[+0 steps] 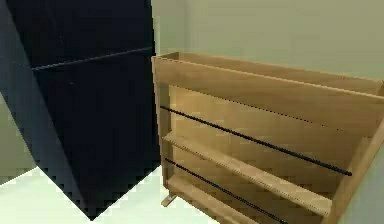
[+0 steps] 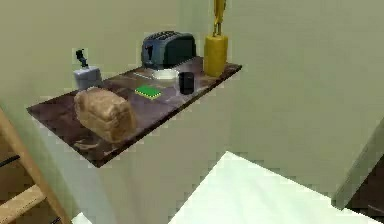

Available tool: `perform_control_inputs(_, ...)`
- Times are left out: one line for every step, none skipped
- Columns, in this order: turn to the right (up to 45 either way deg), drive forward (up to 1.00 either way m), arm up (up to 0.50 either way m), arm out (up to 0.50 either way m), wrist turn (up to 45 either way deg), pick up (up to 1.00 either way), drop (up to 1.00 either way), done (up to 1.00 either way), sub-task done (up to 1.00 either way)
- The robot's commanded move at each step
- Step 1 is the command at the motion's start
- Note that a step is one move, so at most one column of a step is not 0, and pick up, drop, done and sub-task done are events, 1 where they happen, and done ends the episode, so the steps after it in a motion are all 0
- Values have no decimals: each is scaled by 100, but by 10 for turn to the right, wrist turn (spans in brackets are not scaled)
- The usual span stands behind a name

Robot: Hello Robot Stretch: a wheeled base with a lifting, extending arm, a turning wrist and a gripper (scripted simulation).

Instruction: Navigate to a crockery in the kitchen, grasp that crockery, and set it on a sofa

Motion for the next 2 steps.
perform_control_inputs(450, 0, 0, 0, 0, 0, 0, 0, 0)
perform_control_inputs(360, 0, 0, 0, 0, 0, 0, 0, 0)
